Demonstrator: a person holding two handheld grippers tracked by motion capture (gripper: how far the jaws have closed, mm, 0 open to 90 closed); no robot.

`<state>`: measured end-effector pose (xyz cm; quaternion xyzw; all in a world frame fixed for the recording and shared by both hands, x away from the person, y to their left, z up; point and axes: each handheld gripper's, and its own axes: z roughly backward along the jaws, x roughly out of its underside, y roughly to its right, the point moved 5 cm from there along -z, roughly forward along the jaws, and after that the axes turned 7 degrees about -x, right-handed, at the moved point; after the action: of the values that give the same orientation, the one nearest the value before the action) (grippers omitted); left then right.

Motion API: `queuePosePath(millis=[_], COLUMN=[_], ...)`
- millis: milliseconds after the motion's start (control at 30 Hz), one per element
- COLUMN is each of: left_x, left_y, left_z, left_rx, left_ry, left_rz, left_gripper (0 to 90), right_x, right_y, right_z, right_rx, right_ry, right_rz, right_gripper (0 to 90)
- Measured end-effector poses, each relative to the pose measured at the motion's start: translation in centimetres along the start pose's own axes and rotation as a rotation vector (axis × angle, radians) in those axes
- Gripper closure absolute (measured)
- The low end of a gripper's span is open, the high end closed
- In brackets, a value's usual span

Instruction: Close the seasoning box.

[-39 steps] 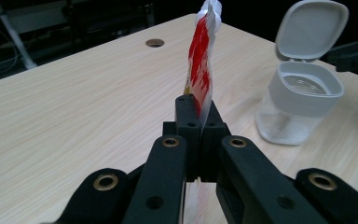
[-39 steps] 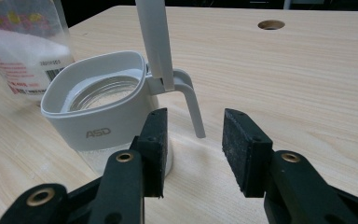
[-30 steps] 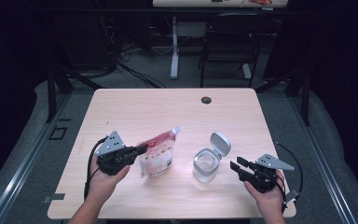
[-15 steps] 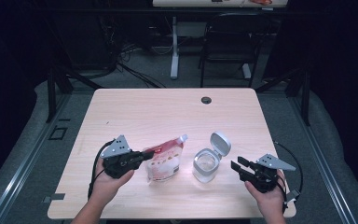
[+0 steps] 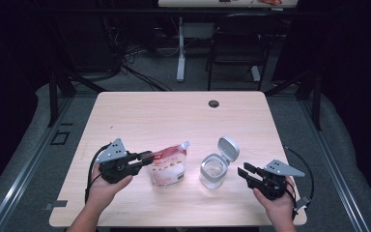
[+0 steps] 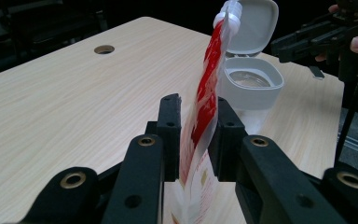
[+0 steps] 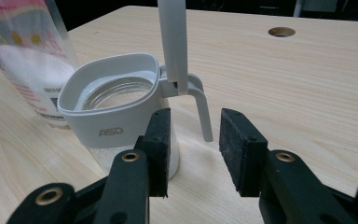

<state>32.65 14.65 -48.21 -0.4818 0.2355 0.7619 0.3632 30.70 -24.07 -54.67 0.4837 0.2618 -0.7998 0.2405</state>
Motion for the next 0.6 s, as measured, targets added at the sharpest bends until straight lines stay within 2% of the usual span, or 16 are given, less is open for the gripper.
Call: queuePosePath(millis=[67,233,300,400,533,600], left_x=[0.1,0.8,1.5,1.9,2.8,3.2], left_y=[0.0,-0.2,-0.3,-0.3,-0.1,-0.1], left_z=[0.0,0.4,0.7,0.8,1.0,1.1], left_rx=[-0.015,-0.056,-0.075,-0.074,-0.086,-0.091], left_ry=[0.004,0.0,-0.009,-0.012,-0.033,-0.034], left_rz=[0.005,0.015,0.033,0.053,0.055,0.065], left_gripper=[67.1,60.6,59.5,58.6,59.1,59.1], right_x=[-0.1,-0.7,-1.0,-1.4,-2.0,-2.8], right_y=[-0.1,-0.4,-0.5,-0.8,-1.2,-1.7], right_z=[0.1,0.5,0.8,1.1,1.2,1.3], right_rx=[0.002,0.004,0.011,-0.003,-0.013,-0.023], right_ry=[0.0,0.001,0.005,0.013,0.008,0.031], right_rz=[0.006,0.017,0.023,0.018,0.042,0.047], right_gripper=[64.1,64.5,64.5,65.3,65.6,65.5])
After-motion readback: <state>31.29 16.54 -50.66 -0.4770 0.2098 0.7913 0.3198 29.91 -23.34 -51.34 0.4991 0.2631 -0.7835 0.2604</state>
